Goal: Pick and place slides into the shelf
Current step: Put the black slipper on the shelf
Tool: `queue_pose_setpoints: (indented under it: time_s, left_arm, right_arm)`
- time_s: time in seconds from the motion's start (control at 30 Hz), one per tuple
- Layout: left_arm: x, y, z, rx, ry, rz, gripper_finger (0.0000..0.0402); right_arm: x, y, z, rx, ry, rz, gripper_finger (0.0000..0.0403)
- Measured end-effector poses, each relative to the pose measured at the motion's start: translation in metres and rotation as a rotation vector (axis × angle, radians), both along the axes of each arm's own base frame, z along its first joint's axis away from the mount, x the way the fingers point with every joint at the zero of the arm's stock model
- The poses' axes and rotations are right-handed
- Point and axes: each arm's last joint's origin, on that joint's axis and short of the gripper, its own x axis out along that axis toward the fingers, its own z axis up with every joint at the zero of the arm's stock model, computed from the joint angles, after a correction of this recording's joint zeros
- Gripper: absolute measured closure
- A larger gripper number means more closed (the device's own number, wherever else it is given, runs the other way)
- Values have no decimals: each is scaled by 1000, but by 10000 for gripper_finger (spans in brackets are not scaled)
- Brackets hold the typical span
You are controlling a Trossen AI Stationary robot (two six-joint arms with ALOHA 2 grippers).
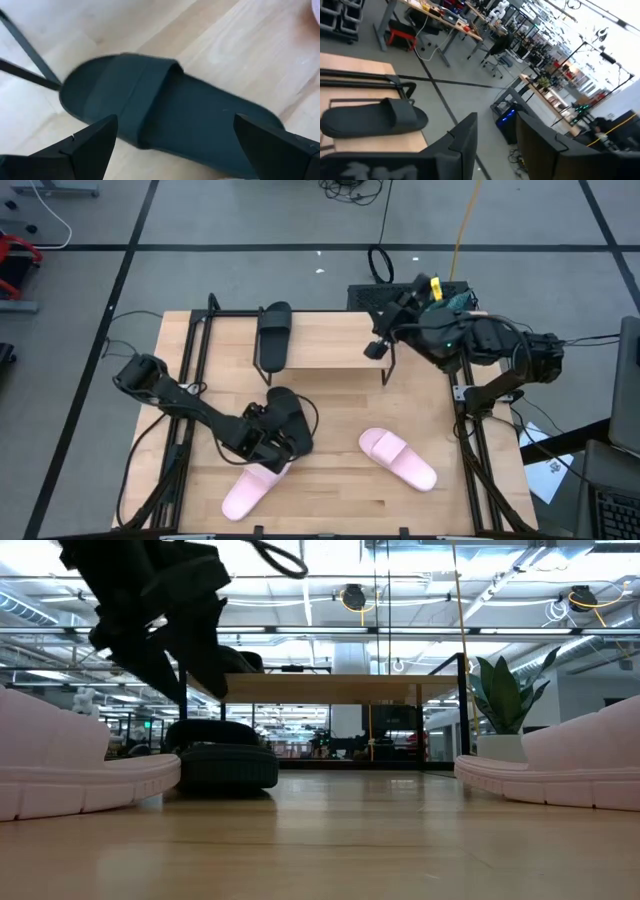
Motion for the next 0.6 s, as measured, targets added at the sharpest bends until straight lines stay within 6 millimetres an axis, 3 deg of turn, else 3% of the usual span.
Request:
queue_pose_setpoints:
  time_s: [0.23, 0.6]
  left_arm:
    - [2, 0, 8, 128, 119, -58, 7]
    - [6, 7, 6, 109, 186, -111, 7]
  right_arm:
    - [6, 3, -6, 95, -48, 65, 277]
    - [24, 8, -38, 117, -39, 77, 277]
